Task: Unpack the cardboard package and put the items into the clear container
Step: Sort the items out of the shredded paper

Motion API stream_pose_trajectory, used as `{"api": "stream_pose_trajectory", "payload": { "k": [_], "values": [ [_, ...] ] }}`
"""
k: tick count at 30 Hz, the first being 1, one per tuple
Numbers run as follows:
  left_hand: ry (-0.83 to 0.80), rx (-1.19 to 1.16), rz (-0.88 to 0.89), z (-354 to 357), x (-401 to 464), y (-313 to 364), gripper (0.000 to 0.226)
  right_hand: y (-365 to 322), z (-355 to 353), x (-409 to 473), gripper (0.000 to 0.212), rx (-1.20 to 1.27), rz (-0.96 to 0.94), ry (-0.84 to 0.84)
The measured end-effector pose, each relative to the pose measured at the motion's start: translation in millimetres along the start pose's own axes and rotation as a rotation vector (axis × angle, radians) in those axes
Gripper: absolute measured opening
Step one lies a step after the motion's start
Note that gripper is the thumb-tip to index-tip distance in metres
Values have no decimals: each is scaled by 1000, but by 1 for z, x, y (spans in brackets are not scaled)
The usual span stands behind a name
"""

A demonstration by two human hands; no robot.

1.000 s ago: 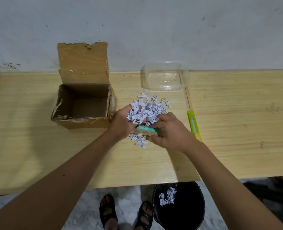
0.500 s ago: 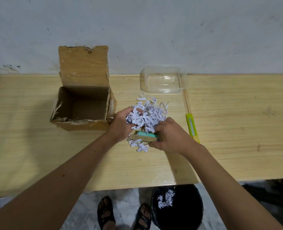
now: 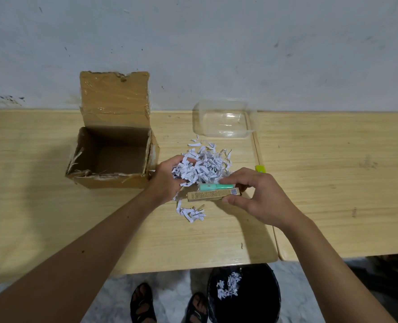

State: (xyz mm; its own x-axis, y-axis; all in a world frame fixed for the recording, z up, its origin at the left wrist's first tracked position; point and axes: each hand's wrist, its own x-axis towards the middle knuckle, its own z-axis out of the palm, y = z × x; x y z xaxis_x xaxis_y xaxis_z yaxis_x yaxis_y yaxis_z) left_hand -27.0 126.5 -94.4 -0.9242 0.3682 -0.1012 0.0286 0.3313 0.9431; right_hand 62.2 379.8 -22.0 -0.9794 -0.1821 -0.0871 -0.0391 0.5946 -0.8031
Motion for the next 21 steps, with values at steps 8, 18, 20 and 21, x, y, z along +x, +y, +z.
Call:
{"api": "stream_pose_trajectory", "payload": {
  "k": [8, 18, 20, 21],
  "values": [
    [-5, 39, 58, -2, -3, 5, 55, -4, -36, -1, 47, 69, 23, 94],
    [3, 49, -17, -2, -2, 1, 51, 60, -75, 47, 33, -119, 98, 186],
    [-3, 38, -21, -3, -2, 4, 55, 73, -73, 57, 33, -175, 123, 186],
    [-4, 35, -18, -3, -2, 4, 58, 79, -72, 61, 34, -198, 136, 179]
  ]
}}
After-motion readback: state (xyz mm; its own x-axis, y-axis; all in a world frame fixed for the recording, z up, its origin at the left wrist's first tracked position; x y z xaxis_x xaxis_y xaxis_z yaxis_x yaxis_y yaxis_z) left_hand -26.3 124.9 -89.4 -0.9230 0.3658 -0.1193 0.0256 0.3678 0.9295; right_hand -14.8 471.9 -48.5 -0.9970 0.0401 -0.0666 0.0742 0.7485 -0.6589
